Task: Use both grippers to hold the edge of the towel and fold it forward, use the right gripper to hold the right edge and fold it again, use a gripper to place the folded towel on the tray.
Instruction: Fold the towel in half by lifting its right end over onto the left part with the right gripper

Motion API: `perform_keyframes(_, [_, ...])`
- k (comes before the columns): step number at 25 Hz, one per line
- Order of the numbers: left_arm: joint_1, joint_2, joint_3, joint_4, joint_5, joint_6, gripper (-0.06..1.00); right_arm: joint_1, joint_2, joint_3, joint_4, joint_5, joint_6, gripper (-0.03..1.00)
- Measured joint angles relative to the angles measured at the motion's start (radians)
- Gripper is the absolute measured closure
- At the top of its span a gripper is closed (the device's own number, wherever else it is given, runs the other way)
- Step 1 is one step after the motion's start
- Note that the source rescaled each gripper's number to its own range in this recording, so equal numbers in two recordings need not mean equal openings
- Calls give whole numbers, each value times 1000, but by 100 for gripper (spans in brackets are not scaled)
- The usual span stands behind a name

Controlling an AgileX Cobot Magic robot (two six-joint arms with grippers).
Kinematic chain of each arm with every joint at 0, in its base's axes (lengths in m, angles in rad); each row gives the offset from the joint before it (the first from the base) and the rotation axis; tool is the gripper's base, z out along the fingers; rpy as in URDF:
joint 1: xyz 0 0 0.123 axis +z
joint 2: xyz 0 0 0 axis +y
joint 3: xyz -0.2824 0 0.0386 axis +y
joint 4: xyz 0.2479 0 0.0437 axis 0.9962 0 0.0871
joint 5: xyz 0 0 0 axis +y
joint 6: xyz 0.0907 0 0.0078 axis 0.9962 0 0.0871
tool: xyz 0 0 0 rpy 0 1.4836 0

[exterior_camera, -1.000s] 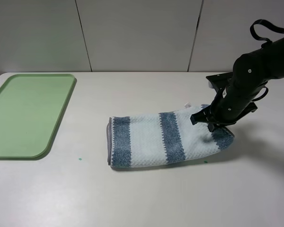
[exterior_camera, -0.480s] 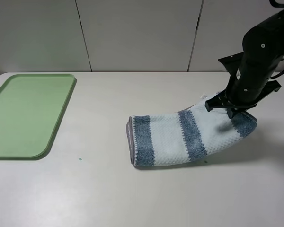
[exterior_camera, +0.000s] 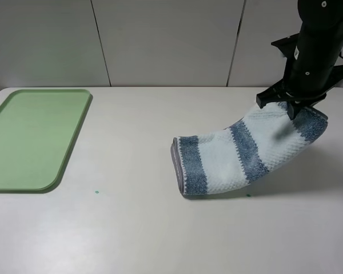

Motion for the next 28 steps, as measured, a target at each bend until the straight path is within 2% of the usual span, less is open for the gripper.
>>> perform_keyframes(5, [0,0,0,0,0,0,7,0,0,-53,-13,92,-12,89])
perform_keyframes(10, [0,0,0,0,0,0,7,0,0,-59,-43,138,-12,89])
perform_keyframes(17, [0,0,0,0,0,0,7,0,0,-61,-51,140,-13,89])
perform_keyframes(28, [0,0,0,0,0,0,7,1,0,-61,21,141,-13,89])
